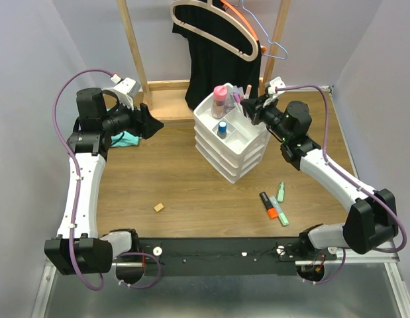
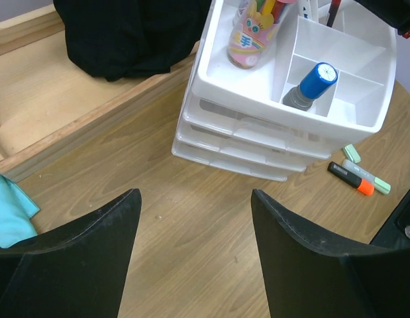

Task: Sort the stationery into containers
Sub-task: Pick up the pen from the storage box.

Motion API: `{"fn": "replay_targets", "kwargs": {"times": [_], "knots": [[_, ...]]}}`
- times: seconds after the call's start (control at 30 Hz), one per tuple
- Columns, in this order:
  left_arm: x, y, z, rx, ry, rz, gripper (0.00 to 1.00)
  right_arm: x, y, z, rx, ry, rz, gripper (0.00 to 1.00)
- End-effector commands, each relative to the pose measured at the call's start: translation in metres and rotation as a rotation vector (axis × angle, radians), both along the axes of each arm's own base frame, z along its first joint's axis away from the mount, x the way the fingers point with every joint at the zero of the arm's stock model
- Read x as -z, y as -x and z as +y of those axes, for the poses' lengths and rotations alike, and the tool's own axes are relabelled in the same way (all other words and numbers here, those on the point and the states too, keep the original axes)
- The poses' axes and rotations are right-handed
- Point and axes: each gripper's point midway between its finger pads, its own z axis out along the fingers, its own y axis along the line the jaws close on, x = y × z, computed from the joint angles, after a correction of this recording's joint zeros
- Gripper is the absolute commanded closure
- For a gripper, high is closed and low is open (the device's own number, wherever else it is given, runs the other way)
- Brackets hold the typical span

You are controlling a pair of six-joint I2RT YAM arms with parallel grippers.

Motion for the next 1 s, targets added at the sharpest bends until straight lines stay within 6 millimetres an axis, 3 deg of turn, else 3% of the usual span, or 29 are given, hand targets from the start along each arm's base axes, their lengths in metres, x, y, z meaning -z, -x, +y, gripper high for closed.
{"fn": "replay_targets", "kwargs": {"times": [0.0,0.07,0.1,0.2,0.53,0.67,0.8,0.83,0.9,0.93,0.97], "knots": [[0.0,-0.002,0.001,-0.004,0.007,-0.005,0.24,0.004,0.005,-0.008,0.019,0.03,0.026,0.87],[0.0,-0.002,0.001,-0.006,0.005,-0.008,0.24,0.001,0.008,-0.006,0.006,0.035,0.037,0.76],[-0.001,-0.001,0.001,-0.005,0.007,-0.013,0.24,0.0,0.009,-0.007,0.002,0.04,0.036,0.65],[-0.001,-0.001,0.001,-0.006,0.007,-0.016,0.24,-0.007,0.016,-0.006,-0.022,0.049,0.029,0.52],[-0.008,0.002,-0.002,-0.002,0.031,-0.029,0.24,-0.049,0.04,-0.014,-0.032,0.042,-0.007,0.48],[-0.014,0.003,-0.002,-0.005,0.037,-0.041,0.24,-0.058,0.067,-0.016,-0.093,0.086,0.005,0.48],[-0.011,0.001,0.005,-0.055,0.019,-0.038,0.24,-0.022,0.106,-0.03,-0.139,0.207,0.126,0.48],[-0.01,0.0,0.006,-0.069,0.021,-0.03,0.23,0.001,0.119,-0.036,-0.145,0.244,0.222,0.48],[-0.008,-0.001,0.009,-0.094,0.012,-0.031,0.23,0.014,0.138,-0.046,-0.13,0.25,0.316,0.48],[-0.008,-0.001,0.01,-0.099,0.012,-0.033,0.24,0.033,0.154,-0.05,-0.145,0.263,0.419,0.48],[-0.007,-0.002,0.011,-0.104,0.012,-0.029,0.23,0.036,0.167,-0.051,-0.171,0.265,0.44,0.48]]}}
